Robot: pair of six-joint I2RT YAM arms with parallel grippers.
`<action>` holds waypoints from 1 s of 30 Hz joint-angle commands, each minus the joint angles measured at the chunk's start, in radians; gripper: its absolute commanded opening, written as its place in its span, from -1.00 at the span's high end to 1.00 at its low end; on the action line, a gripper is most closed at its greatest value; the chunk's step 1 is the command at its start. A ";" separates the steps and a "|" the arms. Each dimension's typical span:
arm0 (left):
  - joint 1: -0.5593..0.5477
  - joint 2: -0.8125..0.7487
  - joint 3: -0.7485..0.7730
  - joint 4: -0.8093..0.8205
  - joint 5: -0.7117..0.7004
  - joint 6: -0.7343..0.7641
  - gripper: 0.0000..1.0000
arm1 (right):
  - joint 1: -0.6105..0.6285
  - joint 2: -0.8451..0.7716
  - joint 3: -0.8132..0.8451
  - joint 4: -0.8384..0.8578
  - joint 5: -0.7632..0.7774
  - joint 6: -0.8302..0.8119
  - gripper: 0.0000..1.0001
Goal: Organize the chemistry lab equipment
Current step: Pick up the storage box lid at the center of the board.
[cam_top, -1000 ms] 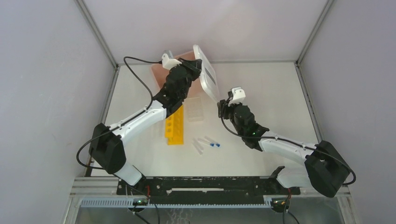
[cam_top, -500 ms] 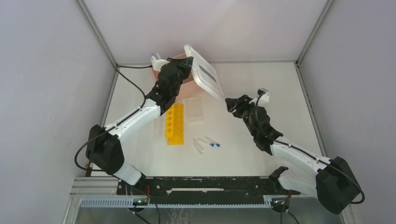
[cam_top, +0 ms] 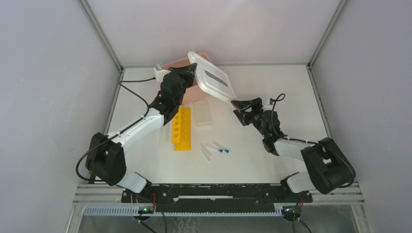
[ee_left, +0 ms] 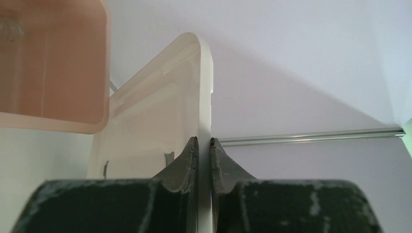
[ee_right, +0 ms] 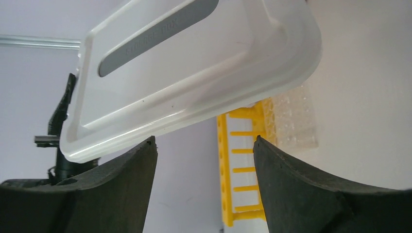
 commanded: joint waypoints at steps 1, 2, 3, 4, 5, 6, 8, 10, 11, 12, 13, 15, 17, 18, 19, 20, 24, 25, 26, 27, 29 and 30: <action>0.019 -0.068 -0.046 0.135 0.016 -0.082 1.00 | -0.008 0.081 0.006 0.244 -0.074 0.186 -0.59; 0.020 -0.068 -0.055 0.147 0.017 -0.092 1.00 | -0.009 0.103 0.006 0.287 -0.077 0.209 -0.60; 0.021 -0.067 -0.064 0.161 0.017 -0.102 1.00 | -0.009 0.129 0.010 0.318 -0.080 0.232 -0.61; 0.022 -0.065 -0.071 0.172 0.017 -0.108 1.00 | -0.008 0.154 0.014 0.350 -0.082 0.253 -0.62; 0.023 -0.064 -0.075 0.179 0.019 -0.112 1.00 | -0.007 0.177 0.020 0.376 -0.083 0.272 -0.64; 0.024 -0.061 -0.078 0.184 0.023 -0.120 1.00 | -0.005 0.198 0.025 0.397 -0.084 0.287 -0.64; 0.027 -0.056 -0.085 0.196 0.034 -0.133 1.00 | -0.004 0.231 0.037 0.435 -0.083 0.312 -0.66; 0.029 -0.057 -0.091 0.201 0.037 -0.138 1.00 | -0.005 0.253 0.047 0.452 -0.080 0.326 -0.67; 0.032 -0.060 -0.095 0.202 0.038 -0.138 1.00 | -0.008 0.259 0.053 0.452 -0.081 0.328 -0.67; 0.031 -0.060 -0.100 0.207 0.039 -0.139 1.00 | -0.010 0.267 0.061 0.455 -0.081 0.331 -0.67; 0.032 -0.061 -0.105 0.211 0.040 -0.140 1.00 | -0.012 0.276 0.067 0.463 -0.081 0.336 -0.67; 0.032 -0.063 -0.118 0.219 0.042 -0.146 1.00 | -0.017 0.298 0.078 0.496 -0.081 0.354 -0.67; 0.034 -0.065 -0.130 0.227 0.043 -0.151 1.00 | -0.024 0.319 0.093 0.519 -0.088 0.367 -0.68; 0.035 -0.065 -0.135 0.231 0.045 -0.152 1.00 | -0.027 0.326 0.098 0.522 -0.087 0.373 -0.69; 0.035 -0.066 -0.140 0.235 0.046 -0.154 1.00 | -0.031 0.327 0.102 0.526 -0.087 0.375 -0.69; 0.037 -0.066 -0.146 0.239 0.048 -0.154 1.00 | -0.033 0.330 0.107 0.527 -0.089 0.376 -0.70; 0.039 -0.065 -0.159 0.266 0.060 -0.161 1.00 | -0.041 0.352 0.133 0.525 -0.103 0.382 -0.70; 0.041 -0.064 -0.165 0.275 0.064 -0.163 1.00 | -0.043 0.362 0.141 0.532 -0.106 0.386 -0.70; 0.043 -0.066 -0.173 0.284 0.070 -0.166 1.00 | -0.047 0.376 0.150 0.543 -0.110 0.390 -0.70; 0.045 -0.067 -0.178 0.291 0.075 -0.167 1.00 | -0.051 0.392 0.159 0.556 -0.116 0.393 -0.69; 0.051 -0.069 -0.190 0.306 0.094 -0.167 1.00 | -0.057 0.425 0.178 0.589 -0.127 0.408 -0.64; 0.054 -0.072 -0.200 0.319 0.096 -0.168 1.00 | -0.061 0.439 0.190 0.596 -0.135 0.416 -0.61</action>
